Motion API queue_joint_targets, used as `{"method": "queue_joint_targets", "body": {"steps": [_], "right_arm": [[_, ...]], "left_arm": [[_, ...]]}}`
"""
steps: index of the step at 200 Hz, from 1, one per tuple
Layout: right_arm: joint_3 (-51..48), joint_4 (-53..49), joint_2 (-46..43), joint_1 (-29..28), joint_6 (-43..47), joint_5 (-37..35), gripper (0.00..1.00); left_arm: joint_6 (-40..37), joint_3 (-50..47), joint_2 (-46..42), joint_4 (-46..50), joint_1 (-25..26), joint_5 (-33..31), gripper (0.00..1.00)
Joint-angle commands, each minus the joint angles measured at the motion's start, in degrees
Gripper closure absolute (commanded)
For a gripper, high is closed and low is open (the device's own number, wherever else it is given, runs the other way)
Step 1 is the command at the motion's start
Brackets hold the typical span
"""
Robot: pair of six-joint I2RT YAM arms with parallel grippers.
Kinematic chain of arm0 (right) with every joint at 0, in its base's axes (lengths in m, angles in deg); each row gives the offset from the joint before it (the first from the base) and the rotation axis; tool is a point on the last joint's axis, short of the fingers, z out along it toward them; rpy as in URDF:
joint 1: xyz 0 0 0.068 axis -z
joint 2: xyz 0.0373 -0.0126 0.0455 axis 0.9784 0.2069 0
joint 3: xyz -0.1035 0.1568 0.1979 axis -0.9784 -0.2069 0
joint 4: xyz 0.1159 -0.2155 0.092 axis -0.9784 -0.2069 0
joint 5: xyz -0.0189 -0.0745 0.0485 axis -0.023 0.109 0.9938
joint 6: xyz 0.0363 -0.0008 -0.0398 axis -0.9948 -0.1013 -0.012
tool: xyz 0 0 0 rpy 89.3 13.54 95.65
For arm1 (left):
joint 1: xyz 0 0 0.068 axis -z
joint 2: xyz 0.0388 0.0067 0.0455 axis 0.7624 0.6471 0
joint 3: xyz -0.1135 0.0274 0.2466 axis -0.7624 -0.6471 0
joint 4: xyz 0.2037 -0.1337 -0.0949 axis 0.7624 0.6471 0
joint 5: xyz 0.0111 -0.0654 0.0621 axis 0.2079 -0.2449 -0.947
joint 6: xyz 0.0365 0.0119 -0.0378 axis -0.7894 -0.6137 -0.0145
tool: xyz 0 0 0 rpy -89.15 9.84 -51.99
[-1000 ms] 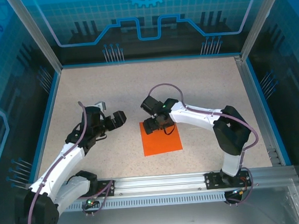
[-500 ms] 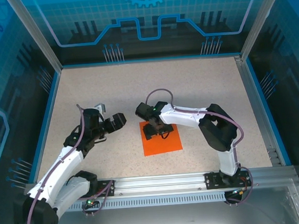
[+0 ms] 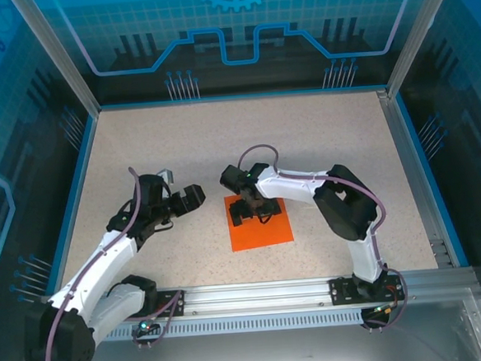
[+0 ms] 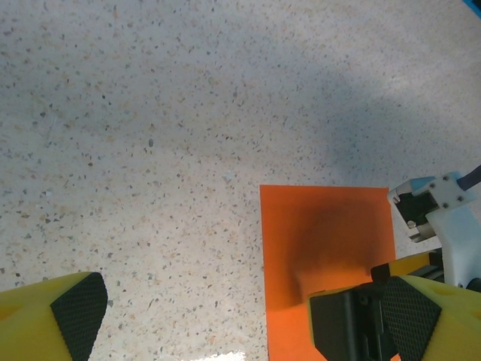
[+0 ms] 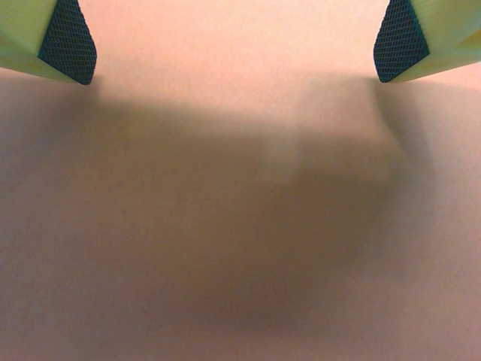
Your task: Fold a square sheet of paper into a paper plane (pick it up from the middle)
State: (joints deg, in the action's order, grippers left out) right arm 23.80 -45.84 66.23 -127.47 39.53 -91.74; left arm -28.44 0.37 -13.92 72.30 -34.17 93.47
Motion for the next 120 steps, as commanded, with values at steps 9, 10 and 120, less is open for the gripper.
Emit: {"method": "queue_joint_targets", "body": {"steps": [9,10,120], "right_arm": [[-1.94,-0.5,3.13,0.91,-1.36,1.11,0.01],[-1.94,-0.52,3.28,0.9,-1.36,1.08,0.01],[-2.0,-1.58,4.86,0.79,-1.71,-0.03,0.07]], "left_arm": [[-2.0,1.03,1.57,-0.02,-0.04,1.49,0.01],[-2.03,1.04,1.64,0.02,-0.04,1.49,0.01],[-1.82,1.49,2.07,1.16,0.03,1.71,0.02]]}}
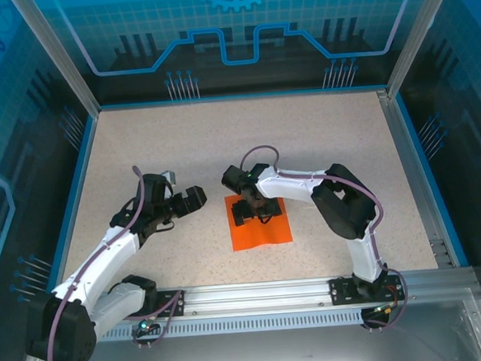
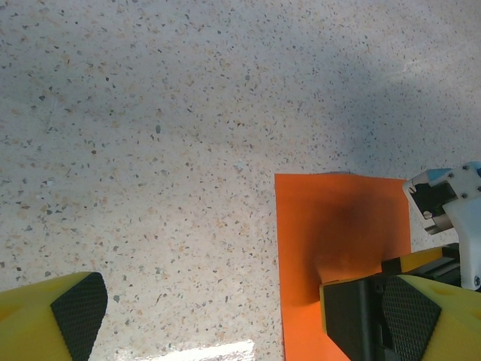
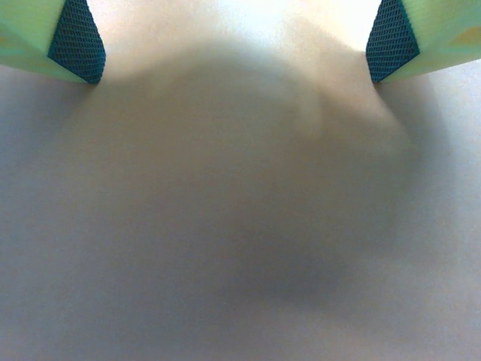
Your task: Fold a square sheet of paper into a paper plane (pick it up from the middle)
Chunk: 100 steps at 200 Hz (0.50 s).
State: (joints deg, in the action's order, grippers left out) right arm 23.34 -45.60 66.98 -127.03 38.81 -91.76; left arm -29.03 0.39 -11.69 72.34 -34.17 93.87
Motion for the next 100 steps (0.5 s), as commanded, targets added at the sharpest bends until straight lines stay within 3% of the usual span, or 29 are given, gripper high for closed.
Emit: {"method": "queue_joint_targets", "body": {"steps": [1,45,73,100], "right_arm": [[-1.51,-1.74,4.06,0.36,-0.99,0.0,0.08],[-1.44,-0.49,1.39,0.62,-0.02,1.41,0.14],[-1.75,0.37,-0.87,0.86,0.08,1.98,0.23],[-1.85,0.42,-2.77,0.89,0.49,1.6,0.38]], "left_arm": [[-1.17,1.46,-0.16,1.09,0.04,1.34,0.02],[-1.03,1.37,-1.4,2.08,-0.02,1.0,0.02],[-0.96,1.73,-1.93,2.88,-0.02,0.92,0.01],[-0.44,1.55,-2.7,2.94,-0.02,0.86,0.02]]}}
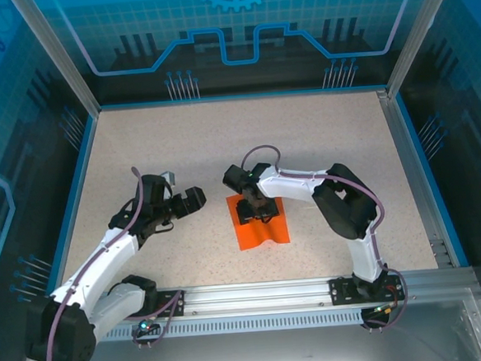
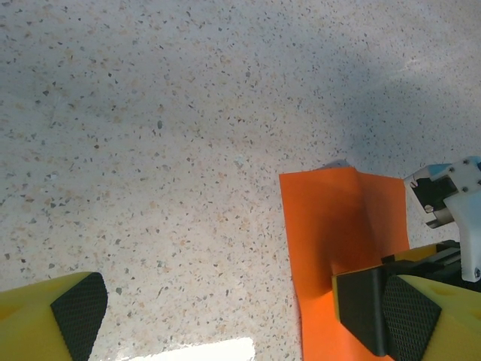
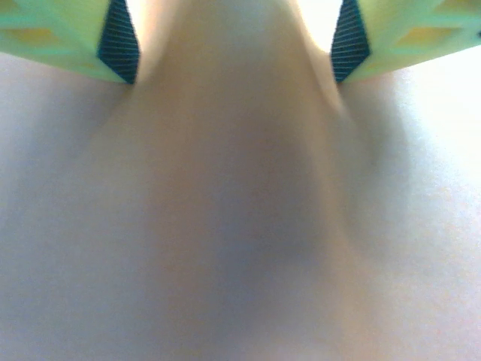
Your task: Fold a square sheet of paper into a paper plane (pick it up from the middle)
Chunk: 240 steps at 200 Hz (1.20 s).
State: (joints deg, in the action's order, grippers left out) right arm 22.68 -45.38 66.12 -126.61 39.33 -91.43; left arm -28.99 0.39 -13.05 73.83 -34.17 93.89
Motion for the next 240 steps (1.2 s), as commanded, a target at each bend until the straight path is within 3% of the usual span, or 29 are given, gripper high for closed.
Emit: {"method": "queue_joint_targets", "body": {"steps": [1,20,75,120,143,196,225,240], "right_arm": [[-1.23,0.21,-2.0,0.48,-0.03,1.27,0.39],[-1.72,0.43,-3.33,0.74,-0.09,1.33,0.5],[-6.07,7.45,-12.02,2.64,-0.4,7.37,0.63],[-15.27,24.49,-20.13,8.63,-6.0,25.3,0.64],[-20.65,34.81,-22.81,11.65,-10.17,31.02,0.62],[-33.96,46.24,-22.98,17.17,-14.3,32.09,0.58],[-37.63,45.13,-23.89,18.64,-12.28,29.99,0.56],[-39.58,45.58,-24.83,19.39,-11.89,29.49,0.5]], "left_arm": [[-0.47,1.55,-1.35,1.49,0.02,0.87,0.02],[-0.37,1.68,-1.45,1.62,0.04,0.88,0.01],[-0.02,2.21,-2.06,2.14,0.02,1.01,0.02],[1.29,2.36,-2.08,1.16,0.05,3.09,0.01],[2.04,2.77,-1.77,-0.5,0.05,6.08,0.02],[3.19,4.68,2.51,-3.28,1.25,12.06,0.02],[4.05,5.72,5.33,-4.97,3.91,12.72,0.02],[4.04,6.85,7.22,-5.07,5.52,12.55,0.02]]}}
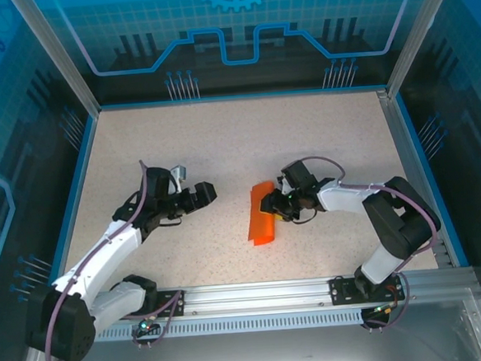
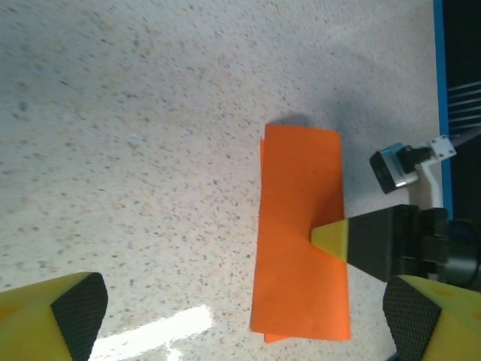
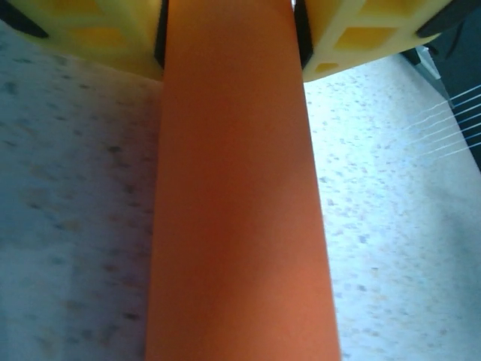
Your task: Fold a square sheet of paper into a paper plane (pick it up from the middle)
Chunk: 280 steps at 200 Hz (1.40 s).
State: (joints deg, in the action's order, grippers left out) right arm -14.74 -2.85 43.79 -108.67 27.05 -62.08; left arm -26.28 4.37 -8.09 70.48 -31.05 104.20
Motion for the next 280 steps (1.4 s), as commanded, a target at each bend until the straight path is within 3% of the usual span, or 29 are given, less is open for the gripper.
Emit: {"method": "queue_joint_targets", "body": {"steps": [1,42,123,207,223,247,280], "right_arm": [[-2.29,3.13,-2.54,1.48,0.39,0.22,0.5],[-2.67,6.18,-2.46,2.22,0.75,3.08,0.54],[2.43,12.55,5.94,2.32,-1.61,4.08,0.54],[4.97,-2.31,4.81,2.24,7.71,-0.37,0.38],[5.88,-5.02,4.54,2.31,9.22,-1.06,0.46],[6.0,-3.88,4.67,2.31,8.75,0.77,0.5],[3.34,5.42,5.31,1.98,-0.16,2.72,0.54]], "left_arm": [[1.33,2.94,2.36,-1.73,2.51,2.17,0.02],[2.28,4.35,5.58,-2.33,5.14,0.55,0.02],[3.82,4.28,5.43,-2.6,5.27,-0.71,0.02],[0.46,6.69,5.91,-1.6,5.27,-2.35,0.01],[-0.68,7.11,5.31,-1.29,5.25,-2.38,0.02],[-1.32,7.81,5.18,-0.27,5.27,-2.29,0.01],[-0.3,7.96,6.22,-0.26,5.27,-1.81,0.02]]}}
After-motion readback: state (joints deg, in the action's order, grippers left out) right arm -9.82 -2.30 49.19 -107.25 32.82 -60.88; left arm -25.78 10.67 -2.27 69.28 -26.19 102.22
